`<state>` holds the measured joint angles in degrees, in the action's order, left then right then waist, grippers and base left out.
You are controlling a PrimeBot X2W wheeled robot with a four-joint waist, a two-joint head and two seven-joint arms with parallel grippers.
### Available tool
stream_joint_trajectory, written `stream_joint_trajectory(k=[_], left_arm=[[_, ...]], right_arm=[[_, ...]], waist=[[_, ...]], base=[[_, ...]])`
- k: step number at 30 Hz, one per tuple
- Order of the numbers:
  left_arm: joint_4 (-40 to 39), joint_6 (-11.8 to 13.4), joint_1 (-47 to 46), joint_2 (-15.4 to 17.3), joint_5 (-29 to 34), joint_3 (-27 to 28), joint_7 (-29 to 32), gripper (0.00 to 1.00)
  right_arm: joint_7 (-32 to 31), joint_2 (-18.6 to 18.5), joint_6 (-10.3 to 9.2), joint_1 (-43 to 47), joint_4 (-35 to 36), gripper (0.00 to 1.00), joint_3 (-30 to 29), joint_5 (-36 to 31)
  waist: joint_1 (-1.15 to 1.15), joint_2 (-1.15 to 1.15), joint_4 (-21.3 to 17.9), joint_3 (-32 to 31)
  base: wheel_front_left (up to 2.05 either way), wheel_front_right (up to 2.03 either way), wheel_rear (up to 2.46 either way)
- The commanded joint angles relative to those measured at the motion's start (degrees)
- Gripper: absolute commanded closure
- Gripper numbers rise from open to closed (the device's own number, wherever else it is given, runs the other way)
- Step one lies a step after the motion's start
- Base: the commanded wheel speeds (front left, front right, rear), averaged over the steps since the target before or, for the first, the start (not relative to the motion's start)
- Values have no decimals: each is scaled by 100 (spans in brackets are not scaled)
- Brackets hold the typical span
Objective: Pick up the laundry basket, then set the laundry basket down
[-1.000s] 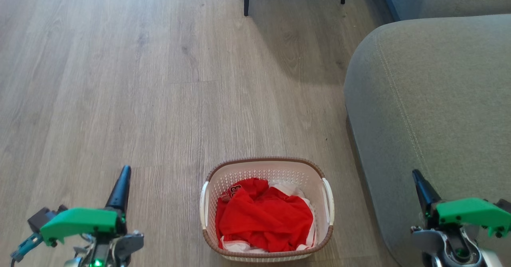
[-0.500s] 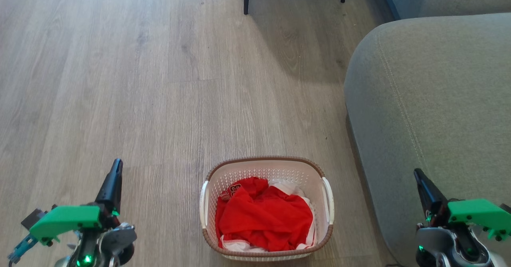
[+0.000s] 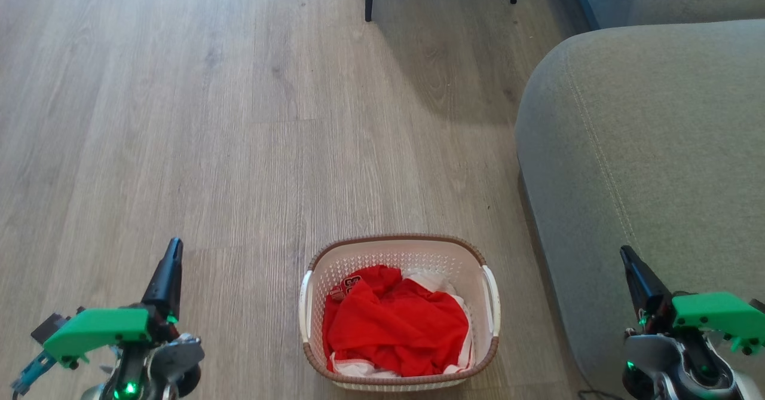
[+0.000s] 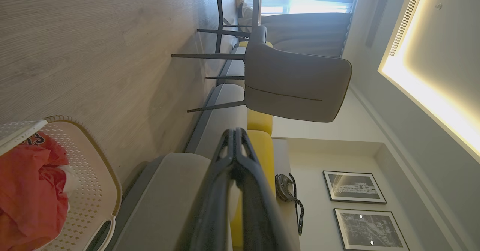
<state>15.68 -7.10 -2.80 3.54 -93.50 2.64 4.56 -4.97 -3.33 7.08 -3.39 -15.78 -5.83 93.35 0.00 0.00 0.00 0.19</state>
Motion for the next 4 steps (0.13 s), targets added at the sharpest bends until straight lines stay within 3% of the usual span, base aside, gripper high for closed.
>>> stream_joint_trajectory(k=[1,4], left_arm=[[-171,-38,-325,50,0,227,63,100],[-170,-38,-325,47,3,231,66,100]], right_arm=[[-31,-64,41,-266,185,100,81,7],[-34,-61,41,-266,184,100,77,4]], waist=[[0,0,0,0],[0,0,0,0]], base=[[0,0,0],[0,0,0]])
